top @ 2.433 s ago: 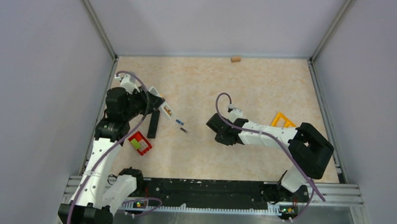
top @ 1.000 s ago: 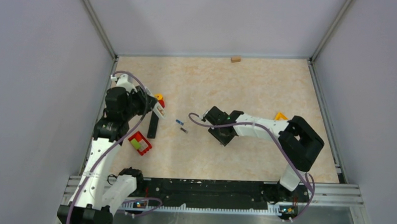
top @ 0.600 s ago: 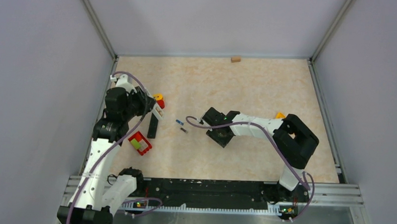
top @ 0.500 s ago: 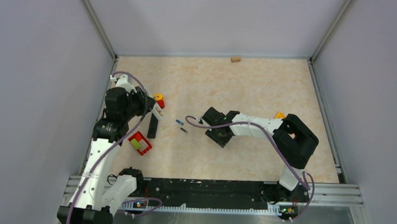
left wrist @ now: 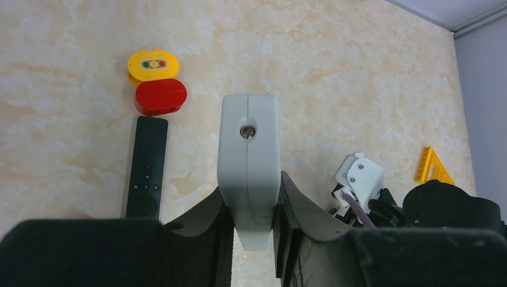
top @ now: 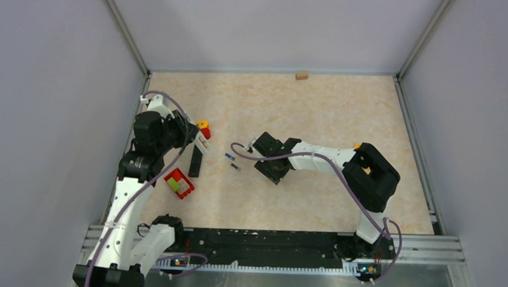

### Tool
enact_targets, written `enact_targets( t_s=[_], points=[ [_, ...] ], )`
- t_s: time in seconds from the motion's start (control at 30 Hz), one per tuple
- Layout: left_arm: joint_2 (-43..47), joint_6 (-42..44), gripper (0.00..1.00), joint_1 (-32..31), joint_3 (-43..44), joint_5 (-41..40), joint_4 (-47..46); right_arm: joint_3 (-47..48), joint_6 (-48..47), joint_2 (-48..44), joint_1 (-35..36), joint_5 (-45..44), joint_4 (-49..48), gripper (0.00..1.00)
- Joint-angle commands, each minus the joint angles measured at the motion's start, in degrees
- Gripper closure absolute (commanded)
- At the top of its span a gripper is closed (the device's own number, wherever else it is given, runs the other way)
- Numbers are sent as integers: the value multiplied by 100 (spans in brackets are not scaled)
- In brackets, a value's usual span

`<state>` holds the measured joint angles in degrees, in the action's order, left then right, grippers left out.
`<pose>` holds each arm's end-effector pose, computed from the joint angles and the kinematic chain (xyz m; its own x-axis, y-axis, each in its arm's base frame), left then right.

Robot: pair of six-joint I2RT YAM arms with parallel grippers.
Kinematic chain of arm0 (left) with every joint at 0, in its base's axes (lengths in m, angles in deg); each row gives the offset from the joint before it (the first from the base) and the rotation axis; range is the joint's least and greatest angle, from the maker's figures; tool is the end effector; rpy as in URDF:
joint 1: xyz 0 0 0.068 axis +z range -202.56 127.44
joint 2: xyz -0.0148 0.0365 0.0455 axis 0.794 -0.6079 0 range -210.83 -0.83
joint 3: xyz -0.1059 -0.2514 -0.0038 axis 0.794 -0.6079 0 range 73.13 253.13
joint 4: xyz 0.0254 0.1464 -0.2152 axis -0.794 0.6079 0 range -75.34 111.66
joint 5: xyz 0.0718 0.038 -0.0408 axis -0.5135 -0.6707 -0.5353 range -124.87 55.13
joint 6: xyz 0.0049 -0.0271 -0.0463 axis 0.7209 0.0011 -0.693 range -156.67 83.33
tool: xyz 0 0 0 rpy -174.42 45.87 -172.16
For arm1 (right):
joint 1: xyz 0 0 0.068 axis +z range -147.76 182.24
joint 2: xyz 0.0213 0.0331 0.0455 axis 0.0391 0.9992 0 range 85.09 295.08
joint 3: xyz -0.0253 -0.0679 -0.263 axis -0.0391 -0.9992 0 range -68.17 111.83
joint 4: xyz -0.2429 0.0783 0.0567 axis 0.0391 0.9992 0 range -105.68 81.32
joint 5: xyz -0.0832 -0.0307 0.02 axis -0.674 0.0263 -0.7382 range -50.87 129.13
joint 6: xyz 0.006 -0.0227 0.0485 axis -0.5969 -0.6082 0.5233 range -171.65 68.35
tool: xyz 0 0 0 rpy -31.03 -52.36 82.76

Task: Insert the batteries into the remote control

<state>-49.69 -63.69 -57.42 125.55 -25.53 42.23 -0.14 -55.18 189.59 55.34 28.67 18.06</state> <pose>0.1857 -0.0215 0.3432 -0.4662 -0.4103 -0.7838 0.0219 0.8803 -0.4738 0.2188 0.2805 0.1691 -0.5178 -0.7904 -0.3274 -0.7829 0.5921 -0.1913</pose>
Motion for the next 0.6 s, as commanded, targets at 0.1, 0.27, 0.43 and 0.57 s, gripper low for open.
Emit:
enact_targets(
  t_s=[0.1,0.27,0.43,0.57],
  points=[
    [123,81,100,-6,324,-64,-123,426,-518,155,37,222,-165,50],
    [122,83,100,-6,373,-74,-101,590,-699,299,-140,612,128,58],
    [90,92,100,-6,452,-88,-62,599,-1146,348,-223,719,99,57],
    [81,100,100,-6,483,-112,-37,796,-1323,458,-329,595,106,56]
  ],
)
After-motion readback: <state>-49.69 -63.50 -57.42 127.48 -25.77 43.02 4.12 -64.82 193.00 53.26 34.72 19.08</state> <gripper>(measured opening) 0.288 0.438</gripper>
